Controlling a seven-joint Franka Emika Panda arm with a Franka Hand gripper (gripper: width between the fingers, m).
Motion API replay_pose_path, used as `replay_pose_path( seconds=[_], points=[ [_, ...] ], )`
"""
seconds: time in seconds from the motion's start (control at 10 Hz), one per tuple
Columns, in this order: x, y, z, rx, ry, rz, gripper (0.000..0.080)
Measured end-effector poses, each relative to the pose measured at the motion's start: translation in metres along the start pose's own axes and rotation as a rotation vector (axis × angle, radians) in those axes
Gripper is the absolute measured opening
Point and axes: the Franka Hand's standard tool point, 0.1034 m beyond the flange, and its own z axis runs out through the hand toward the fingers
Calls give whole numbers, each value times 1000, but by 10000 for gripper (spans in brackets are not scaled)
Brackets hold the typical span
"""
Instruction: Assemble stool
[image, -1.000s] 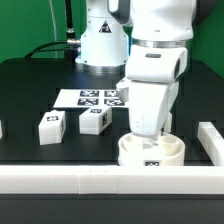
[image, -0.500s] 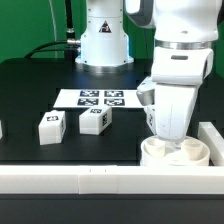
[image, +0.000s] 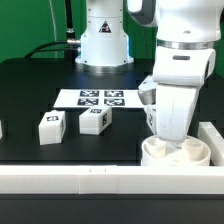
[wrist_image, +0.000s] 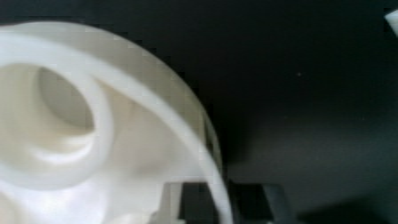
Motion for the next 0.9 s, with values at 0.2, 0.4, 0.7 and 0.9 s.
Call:
replay_pose_path(
  seconds=[0.2,0.4,0.7,0.9],
  points=[
    [0,0,0,-1,0,0,343],
    [0,-3,-11,-9,1,33,525],
    [1,-1,-34,-22,-2,39,642],
    [-5,0,-52,-42,0,44,647]
  ],
)
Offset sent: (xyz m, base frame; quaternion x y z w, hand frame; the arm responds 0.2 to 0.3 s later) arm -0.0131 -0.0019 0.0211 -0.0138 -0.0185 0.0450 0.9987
